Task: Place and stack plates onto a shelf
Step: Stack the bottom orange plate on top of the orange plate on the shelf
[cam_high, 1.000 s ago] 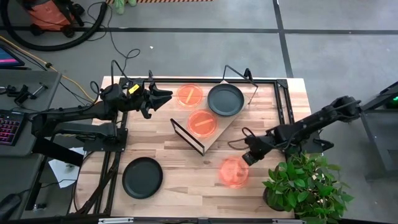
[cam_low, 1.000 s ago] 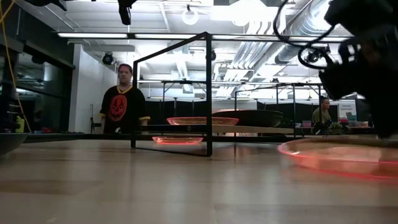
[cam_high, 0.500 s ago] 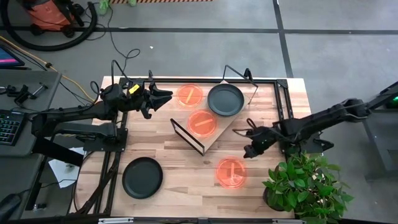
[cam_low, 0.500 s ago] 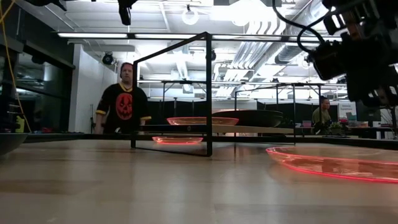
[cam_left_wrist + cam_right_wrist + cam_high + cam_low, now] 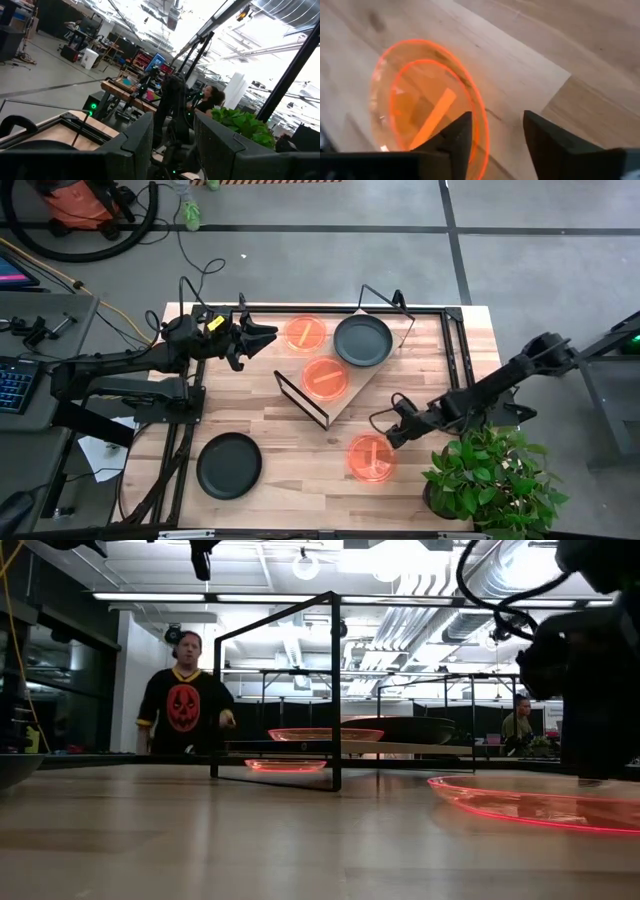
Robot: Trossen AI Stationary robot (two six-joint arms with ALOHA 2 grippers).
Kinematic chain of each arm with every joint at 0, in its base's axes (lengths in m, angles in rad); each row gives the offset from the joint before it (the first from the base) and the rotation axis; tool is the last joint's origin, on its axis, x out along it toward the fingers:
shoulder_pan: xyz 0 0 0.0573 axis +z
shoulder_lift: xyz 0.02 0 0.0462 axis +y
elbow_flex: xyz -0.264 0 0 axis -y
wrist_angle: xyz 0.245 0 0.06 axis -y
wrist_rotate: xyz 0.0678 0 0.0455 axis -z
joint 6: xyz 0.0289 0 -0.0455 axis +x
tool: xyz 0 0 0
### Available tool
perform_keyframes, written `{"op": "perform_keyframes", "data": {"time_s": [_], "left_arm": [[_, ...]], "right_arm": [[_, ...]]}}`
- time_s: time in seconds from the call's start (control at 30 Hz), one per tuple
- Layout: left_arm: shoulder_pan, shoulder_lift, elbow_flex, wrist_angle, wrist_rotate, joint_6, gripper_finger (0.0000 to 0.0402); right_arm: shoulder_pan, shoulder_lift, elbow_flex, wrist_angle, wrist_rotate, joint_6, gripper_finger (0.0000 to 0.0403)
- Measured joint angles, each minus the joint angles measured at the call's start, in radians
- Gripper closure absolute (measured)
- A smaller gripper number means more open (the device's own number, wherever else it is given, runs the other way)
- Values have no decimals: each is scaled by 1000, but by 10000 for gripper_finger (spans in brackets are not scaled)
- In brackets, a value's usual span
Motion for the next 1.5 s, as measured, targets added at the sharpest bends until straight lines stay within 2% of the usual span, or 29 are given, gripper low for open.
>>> {"op": "perform_keyframes", "data": {"time_s": [0.17,0.37,0.47,0.6,0.7,0.8,0.9,1.03,1.17,1.37,1.5], "left_arm": [[0,0,0,0,0,0,270],[0,0,0,0,-1,0,270],[0,0,0,0,-2,0,270],[0,0,0,-1,-2,0,270],[0,0,0,-2,-2,0,270],[0,0,0,-1,-2,0,270],[0,0,0,-1,-2,3,270],[0,0,0,-5,-1,0,270],[0,0,0,-5,-1,0,270],[0,0,0,-5,-3,0,270],[0,0,0,-3,-11,0,270]], "right_arm": [[25,110,-1,173,38,23,227],[42,217,5,286,60,55,240],[42,234,5,292,60,75,275],[37,237,3,283,53,98,378],[23,237,1,295,23,105,387],[-3,225,-26,367,-35,97,399],[-30,193,-104,542,-100,105,401],[-61,131,-232,820,-109,141,403],[-72,71,-325,1001,-136,159,403],[-79,-32,-357,1158,-112,130,403],[-134,-110,-321,1151,-1,78,403]]}}
